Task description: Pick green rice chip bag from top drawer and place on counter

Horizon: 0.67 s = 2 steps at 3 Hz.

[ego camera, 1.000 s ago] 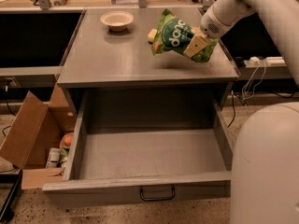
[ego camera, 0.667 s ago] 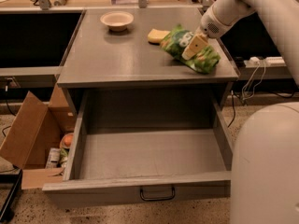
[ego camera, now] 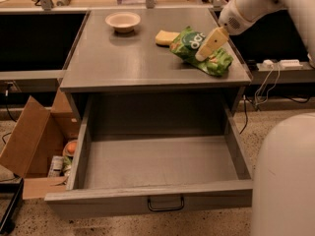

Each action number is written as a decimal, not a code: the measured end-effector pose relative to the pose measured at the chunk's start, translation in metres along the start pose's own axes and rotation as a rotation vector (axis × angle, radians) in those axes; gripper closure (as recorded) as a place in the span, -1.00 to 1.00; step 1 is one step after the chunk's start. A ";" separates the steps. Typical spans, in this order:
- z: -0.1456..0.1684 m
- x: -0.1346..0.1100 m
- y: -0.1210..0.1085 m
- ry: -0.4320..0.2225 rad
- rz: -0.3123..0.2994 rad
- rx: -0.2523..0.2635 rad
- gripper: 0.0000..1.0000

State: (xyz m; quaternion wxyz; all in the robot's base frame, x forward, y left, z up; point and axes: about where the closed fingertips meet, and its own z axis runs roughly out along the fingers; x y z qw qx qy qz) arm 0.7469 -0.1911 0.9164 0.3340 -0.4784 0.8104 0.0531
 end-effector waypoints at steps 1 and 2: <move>-0.045 -0.009 -0.013 -0.135 0.029 0.015 -1.00; -0.091 -0.020 -0.023 -0.247 0.031 0.048 -1.00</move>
Offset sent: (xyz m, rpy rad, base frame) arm -0.0349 -0.0680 0.1605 0.2960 -0.2794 0.0032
